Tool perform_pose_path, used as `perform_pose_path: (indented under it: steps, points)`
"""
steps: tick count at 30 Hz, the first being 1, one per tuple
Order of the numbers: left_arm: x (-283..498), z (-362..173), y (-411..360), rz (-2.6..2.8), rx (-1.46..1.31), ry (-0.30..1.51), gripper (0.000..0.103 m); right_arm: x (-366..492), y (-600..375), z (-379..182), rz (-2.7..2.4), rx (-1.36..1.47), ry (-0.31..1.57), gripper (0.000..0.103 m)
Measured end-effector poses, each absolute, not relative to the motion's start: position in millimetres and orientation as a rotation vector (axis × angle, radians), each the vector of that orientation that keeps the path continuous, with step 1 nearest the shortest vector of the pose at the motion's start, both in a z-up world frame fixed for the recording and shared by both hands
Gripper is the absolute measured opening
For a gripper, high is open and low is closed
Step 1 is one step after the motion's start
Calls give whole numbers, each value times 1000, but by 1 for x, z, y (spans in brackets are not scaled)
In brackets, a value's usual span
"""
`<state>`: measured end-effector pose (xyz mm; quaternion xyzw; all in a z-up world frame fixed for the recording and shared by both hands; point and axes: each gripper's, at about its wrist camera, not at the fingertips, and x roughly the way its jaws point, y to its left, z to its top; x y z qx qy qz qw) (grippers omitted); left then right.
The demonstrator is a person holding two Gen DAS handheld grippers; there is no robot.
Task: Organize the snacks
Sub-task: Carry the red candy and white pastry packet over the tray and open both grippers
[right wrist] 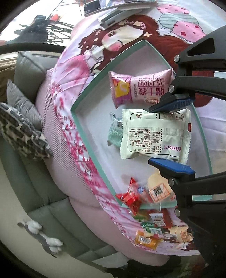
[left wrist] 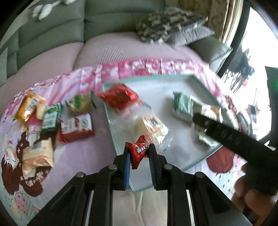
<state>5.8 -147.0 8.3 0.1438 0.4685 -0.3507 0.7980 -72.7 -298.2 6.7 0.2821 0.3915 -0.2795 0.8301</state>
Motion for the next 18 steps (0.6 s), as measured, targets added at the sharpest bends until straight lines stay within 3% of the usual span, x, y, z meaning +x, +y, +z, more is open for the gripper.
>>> perform_pose_path:
  steps: [15, 18]
  points:
    - [18, -7, -187, -734, 354, 1004, 21, -75, -311, -5, -582, 631, 870, 57]
    - [19, -6, -188, -736, 347, 1021, 32, -76, -311, -1, -580, 629, 861, 56]
